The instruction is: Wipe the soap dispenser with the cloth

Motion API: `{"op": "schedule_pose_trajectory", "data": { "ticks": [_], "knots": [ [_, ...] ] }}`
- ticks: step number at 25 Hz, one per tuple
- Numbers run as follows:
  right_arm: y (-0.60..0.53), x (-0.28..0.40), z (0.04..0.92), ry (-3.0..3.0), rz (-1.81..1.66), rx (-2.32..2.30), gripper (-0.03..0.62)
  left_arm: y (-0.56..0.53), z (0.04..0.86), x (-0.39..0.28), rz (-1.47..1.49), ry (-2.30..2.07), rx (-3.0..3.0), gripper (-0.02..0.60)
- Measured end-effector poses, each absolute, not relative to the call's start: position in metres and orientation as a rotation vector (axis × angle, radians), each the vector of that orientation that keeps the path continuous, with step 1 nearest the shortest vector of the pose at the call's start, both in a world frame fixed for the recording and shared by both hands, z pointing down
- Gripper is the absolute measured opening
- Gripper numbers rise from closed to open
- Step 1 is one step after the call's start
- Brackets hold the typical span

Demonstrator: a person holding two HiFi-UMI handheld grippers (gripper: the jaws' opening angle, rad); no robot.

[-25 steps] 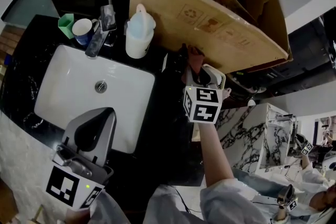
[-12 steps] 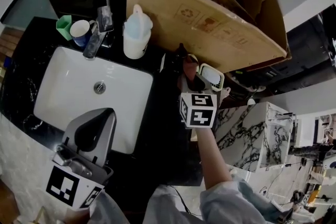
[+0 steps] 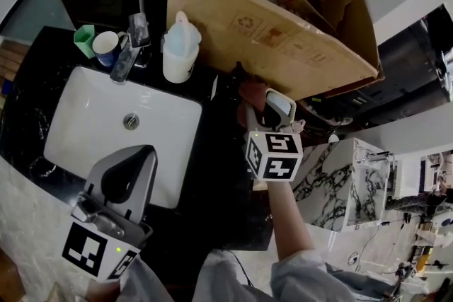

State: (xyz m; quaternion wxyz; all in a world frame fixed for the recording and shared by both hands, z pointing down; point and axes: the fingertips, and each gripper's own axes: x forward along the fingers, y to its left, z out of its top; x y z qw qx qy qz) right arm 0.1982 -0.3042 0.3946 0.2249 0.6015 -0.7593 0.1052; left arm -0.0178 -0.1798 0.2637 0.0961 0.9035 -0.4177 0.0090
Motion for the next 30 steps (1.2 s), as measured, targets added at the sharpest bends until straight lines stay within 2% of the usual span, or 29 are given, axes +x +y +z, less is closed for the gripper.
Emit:
{"op": "schedule_pose_trajectory", "data": {
  "ticks": [13, 30],
  "knots": [
    [-0.319, 0.180, 0.336, -2.078, -0.064, 1.588, 0.075, -0.180, 0.256, -0.026, -0.010, -1.266, 2.673, 0.003],
    [-0.318, 0.161, 0.360, -2.102, -0.015, 1.575, 0.075, -0.181, 0.258, -0.037, -0.002, -1.292, 2.656, 0.003]
  ]
}}
